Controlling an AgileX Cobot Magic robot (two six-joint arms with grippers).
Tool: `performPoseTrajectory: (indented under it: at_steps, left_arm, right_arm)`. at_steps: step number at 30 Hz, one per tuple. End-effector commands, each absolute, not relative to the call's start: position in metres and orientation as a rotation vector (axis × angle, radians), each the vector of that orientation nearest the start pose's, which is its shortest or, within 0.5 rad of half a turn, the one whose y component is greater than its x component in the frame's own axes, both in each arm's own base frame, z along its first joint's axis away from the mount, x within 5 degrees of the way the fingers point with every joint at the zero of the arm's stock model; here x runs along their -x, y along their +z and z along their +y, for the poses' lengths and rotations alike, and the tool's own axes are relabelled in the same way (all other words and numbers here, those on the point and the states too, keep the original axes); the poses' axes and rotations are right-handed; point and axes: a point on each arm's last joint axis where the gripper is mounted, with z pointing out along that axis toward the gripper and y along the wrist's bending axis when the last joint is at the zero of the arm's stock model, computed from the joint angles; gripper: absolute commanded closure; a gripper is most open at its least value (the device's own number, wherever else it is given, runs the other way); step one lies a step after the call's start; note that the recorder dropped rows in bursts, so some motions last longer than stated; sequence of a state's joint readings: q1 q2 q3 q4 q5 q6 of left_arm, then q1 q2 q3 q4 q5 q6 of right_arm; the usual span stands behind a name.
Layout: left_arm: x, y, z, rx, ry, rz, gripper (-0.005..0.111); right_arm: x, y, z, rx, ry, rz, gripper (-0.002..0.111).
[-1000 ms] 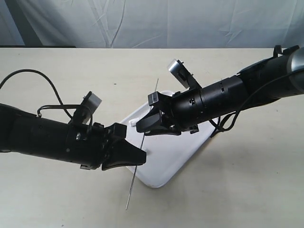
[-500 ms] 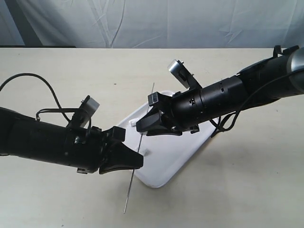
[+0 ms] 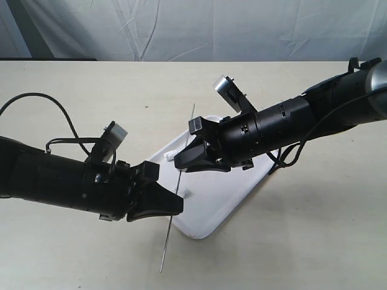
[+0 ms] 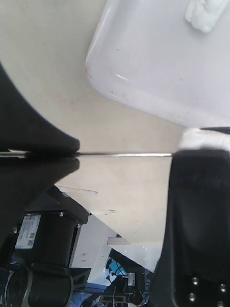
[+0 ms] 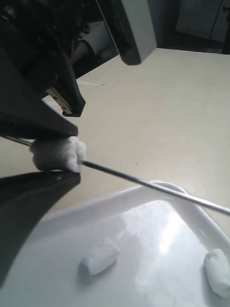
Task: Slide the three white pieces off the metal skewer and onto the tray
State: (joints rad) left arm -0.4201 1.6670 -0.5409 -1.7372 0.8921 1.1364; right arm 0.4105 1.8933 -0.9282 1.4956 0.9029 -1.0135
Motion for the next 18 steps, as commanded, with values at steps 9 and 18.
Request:
performPoseTrajectory:
  at_steps: [9,18]
  left_arm:
    - [-0.135,0.132,-0.168,-0.208,-1.688,2.750,0.107]
    - [-0.102,0.123,-0.156,-0.214,-1.758,2.831,0.107]
  right_arm:
    - [-0.295,0.147,0.193,0.324,1.217,2.579,0.086]
    - [-0.317,0.157,0.191,0.354,1.013,2.531,0.086]
